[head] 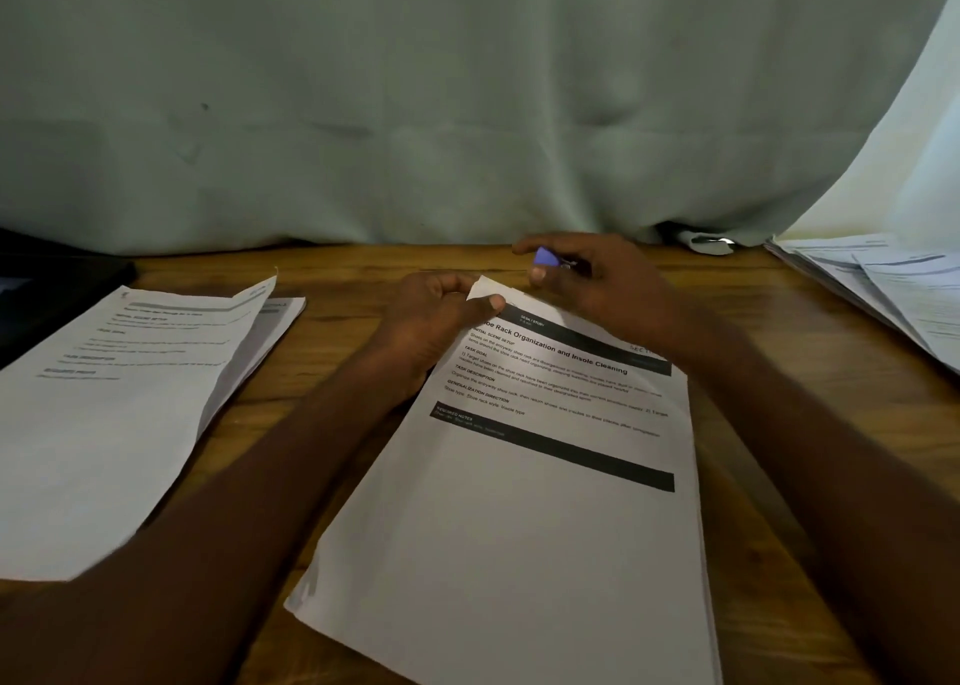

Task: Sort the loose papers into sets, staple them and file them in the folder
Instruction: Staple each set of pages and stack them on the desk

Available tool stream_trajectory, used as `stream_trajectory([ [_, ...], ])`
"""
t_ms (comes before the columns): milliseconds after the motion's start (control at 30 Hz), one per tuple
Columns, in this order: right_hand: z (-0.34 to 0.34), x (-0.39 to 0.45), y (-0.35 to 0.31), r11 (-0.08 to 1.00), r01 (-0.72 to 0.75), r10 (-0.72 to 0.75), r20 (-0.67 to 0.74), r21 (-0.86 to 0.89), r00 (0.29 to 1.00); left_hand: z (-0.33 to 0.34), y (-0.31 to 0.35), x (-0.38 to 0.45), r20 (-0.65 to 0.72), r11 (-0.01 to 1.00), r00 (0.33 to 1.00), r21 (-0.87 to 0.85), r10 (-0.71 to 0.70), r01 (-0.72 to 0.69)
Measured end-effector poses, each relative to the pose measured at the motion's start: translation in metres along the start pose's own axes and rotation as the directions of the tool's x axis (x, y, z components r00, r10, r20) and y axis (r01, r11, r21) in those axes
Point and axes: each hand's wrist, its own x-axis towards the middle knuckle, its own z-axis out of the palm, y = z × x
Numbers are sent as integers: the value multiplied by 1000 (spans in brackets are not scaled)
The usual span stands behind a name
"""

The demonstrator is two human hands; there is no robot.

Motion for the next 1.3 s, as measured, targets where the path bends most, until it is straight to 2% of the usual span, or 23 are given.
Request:
stream_trajectory([
  [67, 2, -1, -2, 998, 33, -28, 85, -59, 996, 1, 1, 0, -30, 1000, 999, 21, 14, -13],
  [167, 1, -3, -3, 986, 89, -70, 137, -140, 988, 3, 2, -1, -46, 999, 998, 14, 46, -46],
  [267, -2, -4, -2, 992, 71, -60, 110, -101, 992, 6, 2, -4, -71, 995, 993, 38, 98, -96],
  [367, -3, -3, -1, 992, 102, -93, 114, -74, 989, 11, 4, -6, -128, 974, 969, 103, 213, -200],
  [467, -2, -1, -2, 986, 125, -112, 115, -106, 987, 14, 7, -8, -146, 945, 940, 165, 308, -284],
  [600, -1, -2, -3, 978, 128, -115, 90, -163, 989, 13, 7, -8, -190, 931, 914, 144, 358, -335],
  [700, 2, -1, -5, 973, 134, -121, 79, -187, 989, 14, 8, -9, -211, 927, 905, 153, 369, -342],
  [867, 9, -1, -11, 991, 104, -102, 32, -82, 994, 13, 9, -9, -218, 932, 907, 122, 361, -342],
  [967, 8, -1, -13, 987, 128, -124, 44, -96, 991, 11, 9, -9, -223, 941, 914, 80, 339, -329],
  [1100, 6, -3, -14, 974, 158, -148, 73, -161, 986, 10, 11, -12, -143, 931, 921, 42, 364, -361],
  [1300, 5, -2, -11, 959, 186, -172, 84, -215, 982, 7, 11, -13, -91, 947, 950, -99, 297, -306],
])
